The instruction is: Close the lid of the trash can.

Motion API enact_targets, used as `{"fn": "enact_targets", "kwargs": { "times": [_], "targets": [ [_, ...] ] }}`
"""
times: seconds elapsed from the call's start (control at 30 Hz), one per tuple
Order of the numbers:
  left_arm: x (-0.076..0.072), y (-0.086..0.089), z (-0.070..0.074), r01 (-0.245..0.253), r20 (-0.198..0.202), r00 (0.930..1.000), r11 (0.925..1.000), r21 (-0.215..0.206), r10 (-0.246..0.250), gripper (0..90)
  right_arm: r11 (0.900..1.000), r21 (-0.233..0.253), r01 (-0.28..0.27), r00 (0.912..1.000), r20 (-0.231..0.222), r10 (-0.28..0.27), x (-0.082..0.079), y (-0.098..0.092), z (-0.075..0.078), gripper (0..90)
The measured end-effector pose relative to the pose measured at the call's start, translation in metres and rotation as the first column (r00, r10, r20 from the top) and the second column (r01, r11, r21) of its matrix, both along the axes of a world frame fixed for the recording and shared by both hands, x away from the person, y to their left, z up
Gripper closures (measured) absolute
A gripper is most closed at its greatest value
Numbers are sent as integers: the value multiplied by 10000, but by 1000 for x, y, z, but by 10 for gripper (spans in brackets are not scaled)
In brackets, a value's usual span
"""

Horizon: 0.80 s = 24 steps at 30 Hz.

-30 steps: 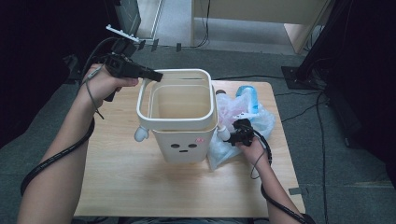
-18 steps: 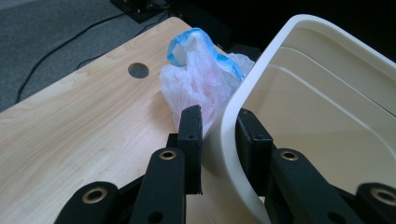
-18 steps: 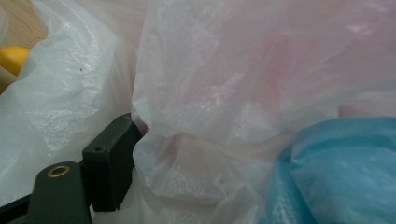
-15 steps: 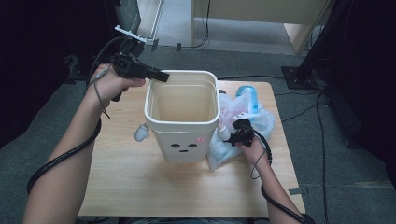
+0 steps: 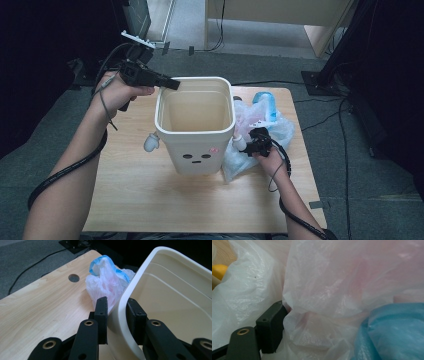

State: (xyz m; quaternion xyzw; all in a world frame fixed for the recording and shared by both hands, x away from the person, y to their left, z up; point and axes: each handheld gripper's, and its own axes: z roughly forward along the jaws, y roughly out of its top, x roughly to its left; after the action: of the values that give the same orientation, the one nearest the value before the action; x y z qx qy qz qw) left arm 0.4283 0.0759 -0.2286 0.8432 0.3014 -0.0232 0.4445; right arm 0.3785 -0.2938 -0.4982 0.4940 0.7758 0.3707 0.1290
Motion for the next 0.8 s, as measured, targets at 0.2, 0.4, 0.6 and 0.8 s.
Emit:
{"fn": "enact_targets", "kwargs": {
  "times": [0.2,0.4,0.6,0.8],
  "targets": [
    [-2,-1,0,99,80,9999,9997,235,-101,698,10000,18,8,10000,7,-8,0,0,0,209],
    [0,1,-3,228,283,9993,9996,170,-233,636,10000,-12,-18,10000,2,18,0,0,0,209],
    [0,7,-3,214,431,9988,9997,104,-219,594,10000,5,-23,10000,4,23,0,0,0,209],
    [-2,12,-3,327,472,9984,9995,-6,-327,587,10000,-9,-9,10000,3,9,0,0,0,209]
  ]
}}
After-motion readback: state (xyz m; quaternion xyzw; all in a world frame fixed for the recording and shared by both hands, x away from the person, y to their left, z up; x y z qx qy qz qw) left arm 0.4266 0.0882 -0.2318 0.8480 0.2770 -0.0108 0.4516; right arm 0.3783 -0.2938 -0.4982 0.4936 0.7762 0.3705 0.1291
